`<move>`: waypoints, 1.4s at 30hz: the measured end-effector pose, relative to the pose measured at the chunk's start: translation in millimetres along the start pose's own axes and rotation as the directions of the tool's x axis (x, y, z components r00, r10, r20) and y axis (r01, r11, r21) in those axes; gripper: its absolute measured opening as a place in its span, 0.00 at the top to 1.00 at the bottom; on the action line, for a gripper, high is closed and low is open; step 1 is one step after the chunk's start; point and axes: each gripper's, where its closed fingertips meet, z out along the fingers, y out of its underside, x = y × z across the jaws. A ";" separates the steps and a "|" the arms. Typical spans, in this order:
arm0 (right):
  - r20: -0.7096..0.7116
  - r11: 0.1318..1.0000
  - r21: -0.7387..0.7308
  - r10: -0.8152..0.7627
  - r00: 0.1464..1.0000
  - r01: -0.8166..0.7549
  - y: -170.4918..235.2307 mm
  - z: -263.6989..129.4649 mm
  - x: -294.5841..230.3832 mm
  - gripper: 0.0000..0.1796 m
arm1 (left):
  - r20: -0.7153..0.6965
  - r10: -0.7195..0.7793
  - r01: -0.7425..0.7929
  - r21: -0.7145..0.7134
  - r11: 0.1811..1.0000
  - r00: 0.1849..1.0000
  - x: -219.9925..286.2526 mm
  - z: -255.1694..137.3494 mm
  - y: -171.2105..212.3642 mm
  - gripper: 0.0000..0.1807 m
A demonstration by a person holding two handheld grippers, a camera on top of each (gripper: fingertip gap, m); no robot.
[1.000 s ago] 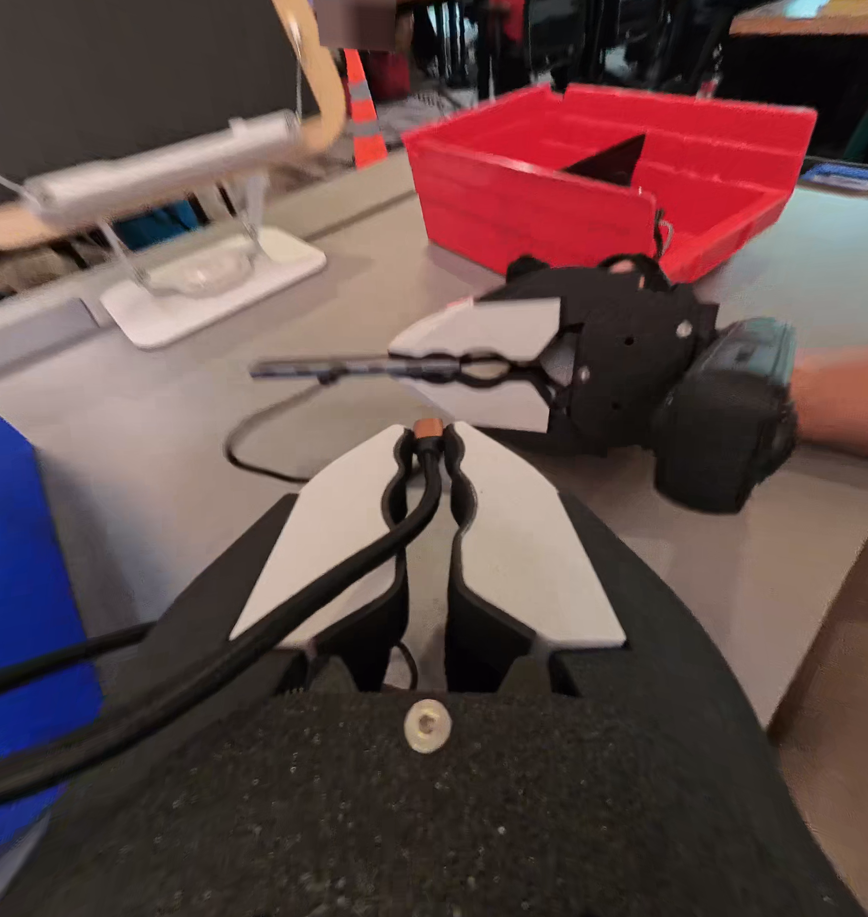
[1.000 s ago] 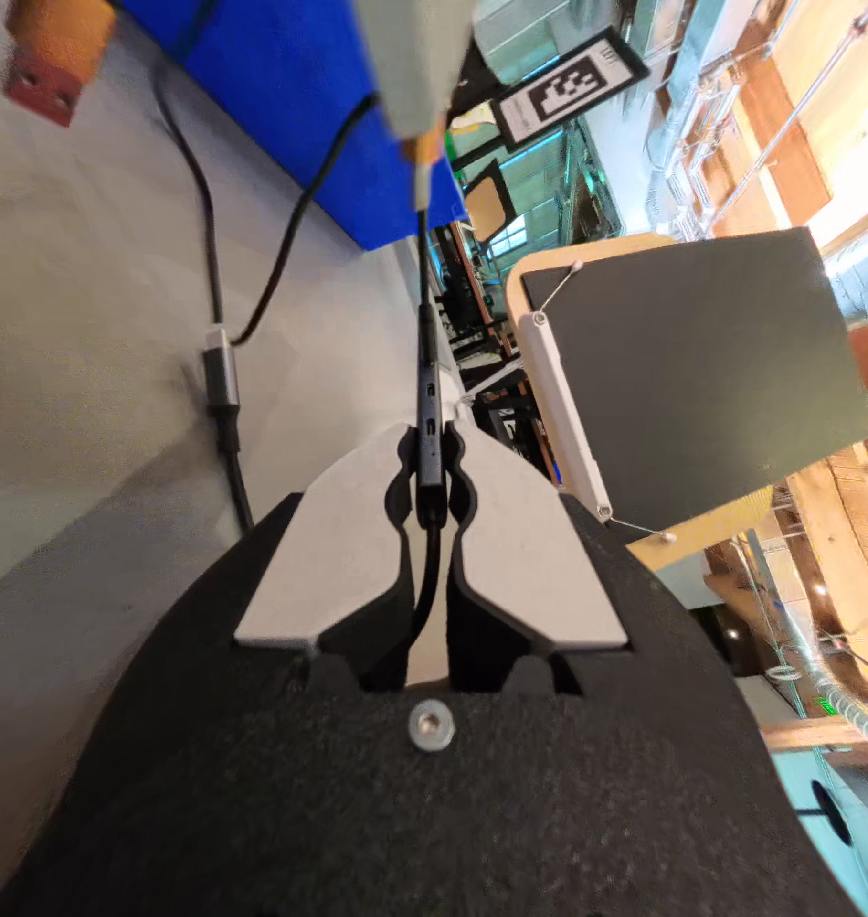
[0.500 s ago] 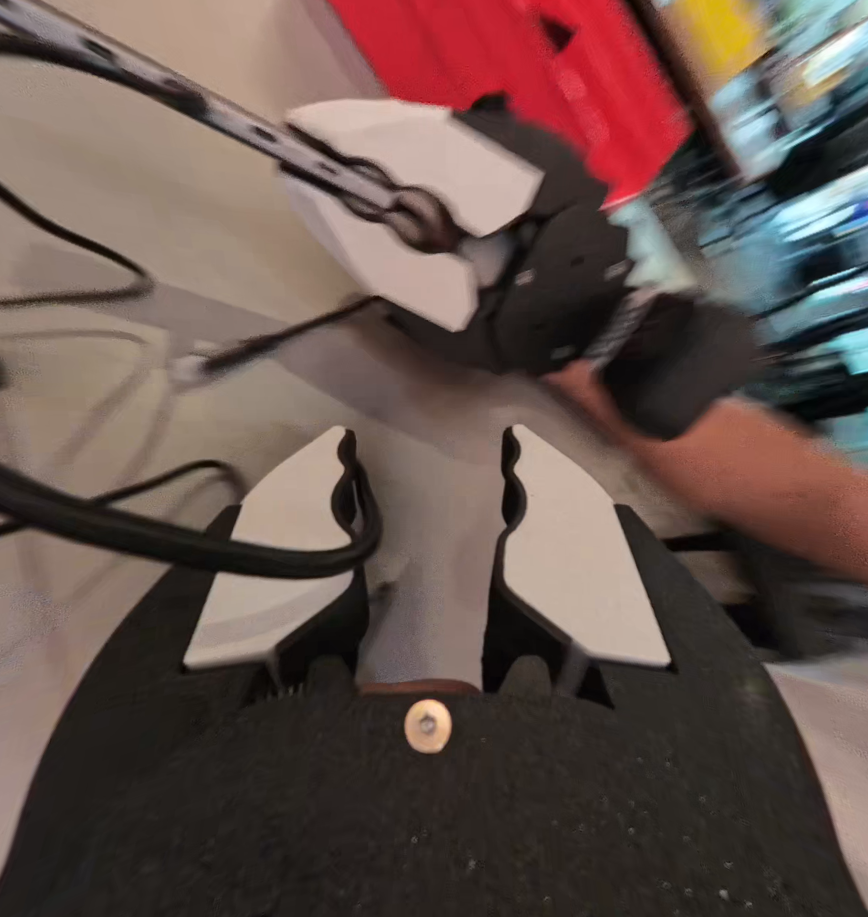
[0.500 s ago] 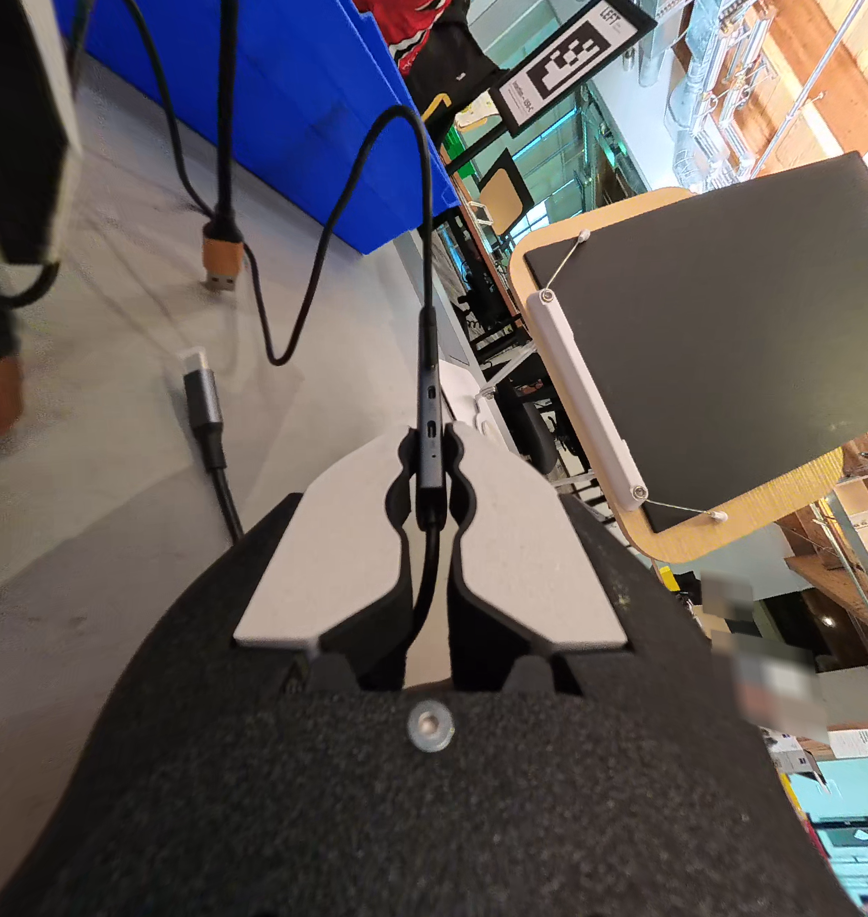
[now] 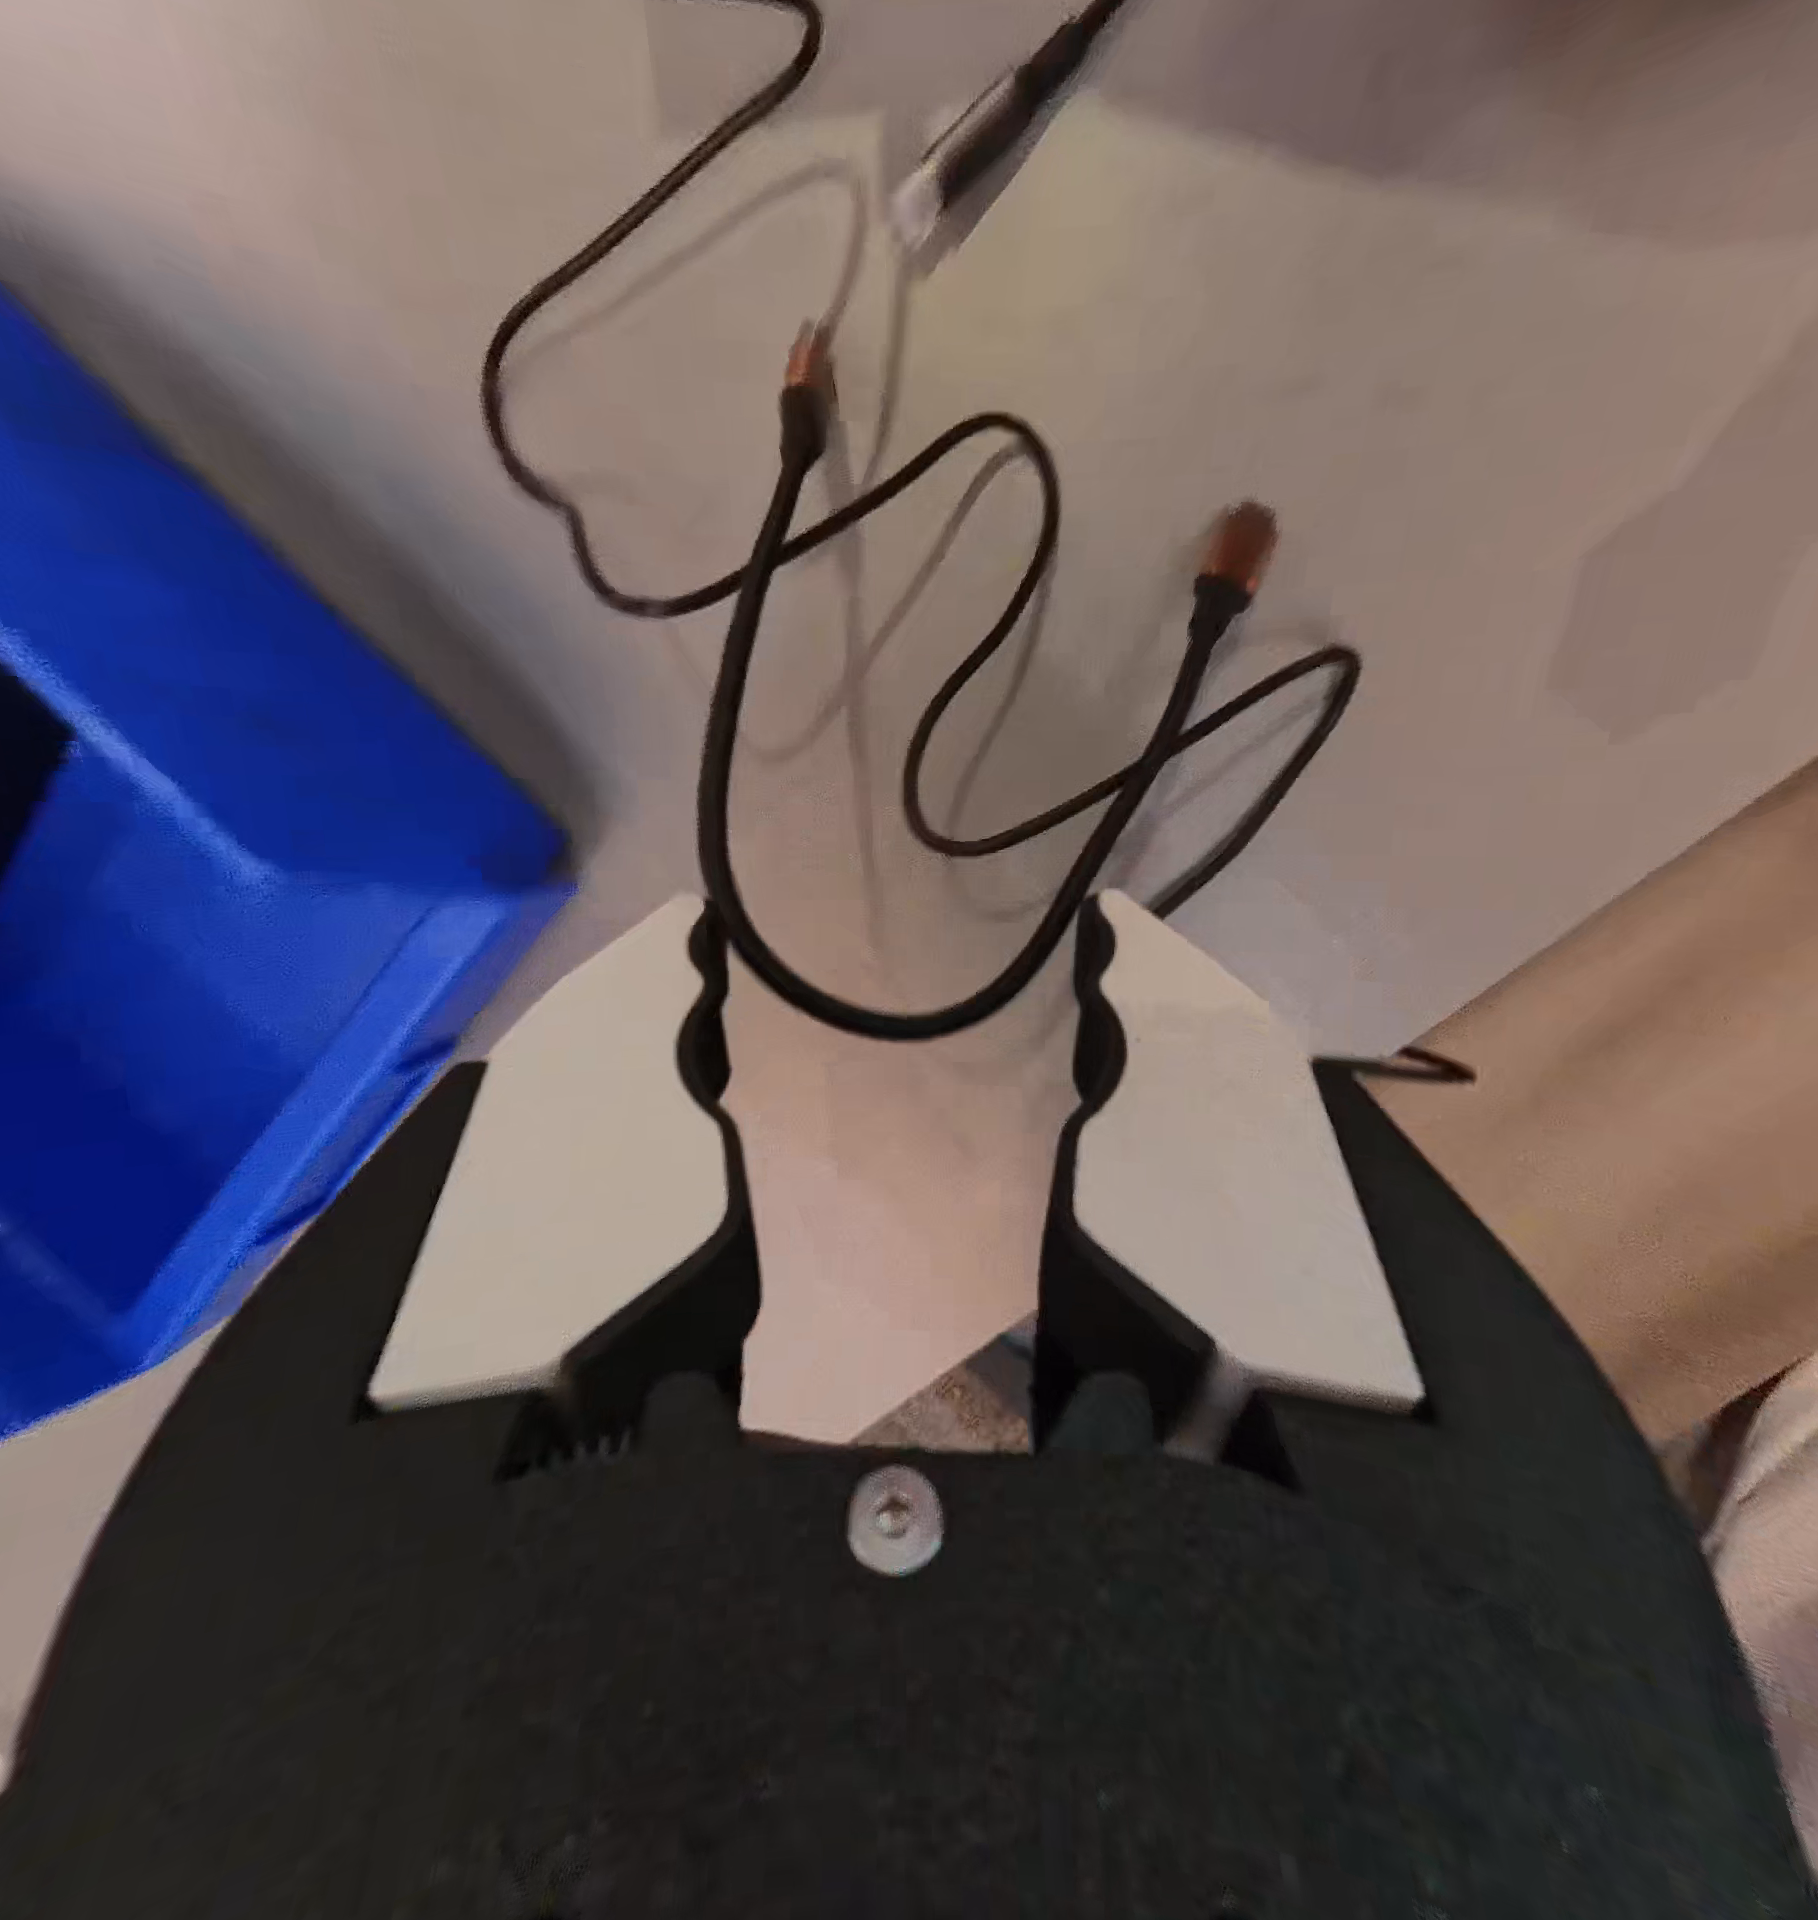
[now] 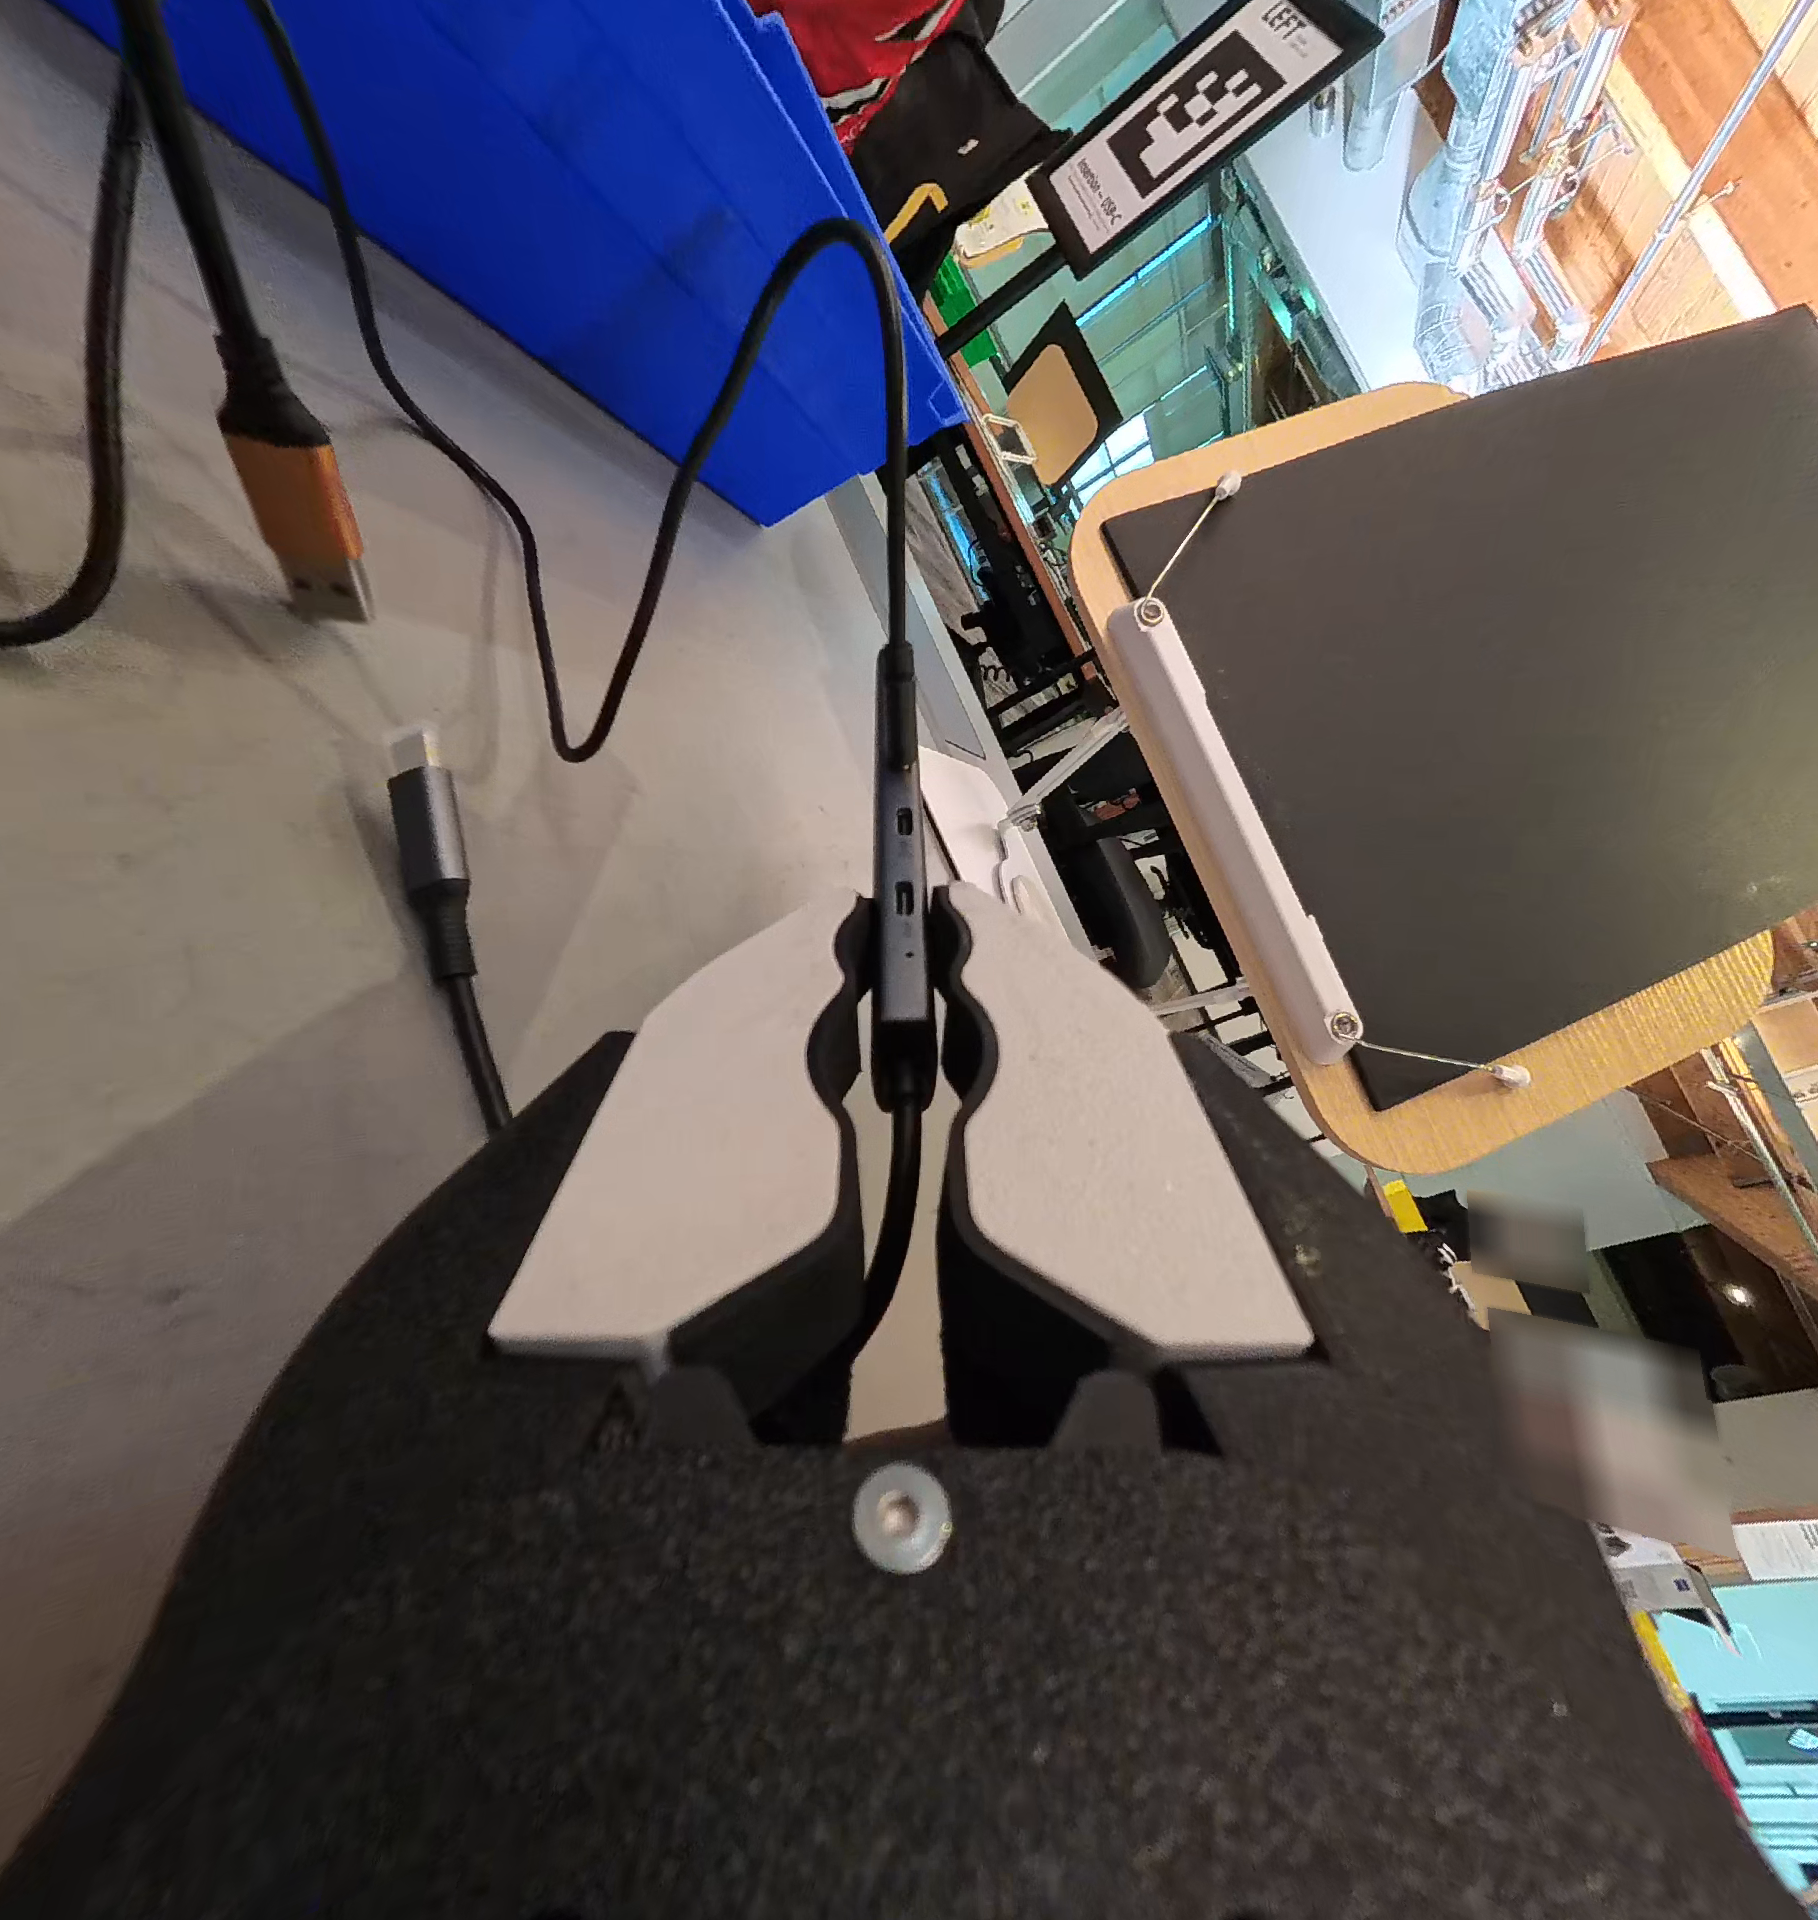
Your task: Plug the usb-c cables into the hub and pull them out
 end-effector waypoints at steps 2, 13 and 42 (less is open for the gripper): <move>0.001 1.000 0.000 0.004 1.000 -0.004 0.2 0.3 0.4 0.95 | 0.012 0.001 -0.001 -0.002 1.000 1.000 -5.7 -11.2 5.1 0.65; -0.034 0.994 0.096 -0.058 0.998 0.061 -20.4 -9.0 -2.3 0.95 | -0.302 -0.020 0.229 0.676 0.700 0.953 27.0 -39.6 -109.6 0.75; -0.020 0.990 0.105 -0.097 0.995 0.099 -24.7 -11.8 -9.9 0.95 | -0.034 -0.180 0.143 0.756 0.638 0.983 -11.1 26.4 -156.2 0.94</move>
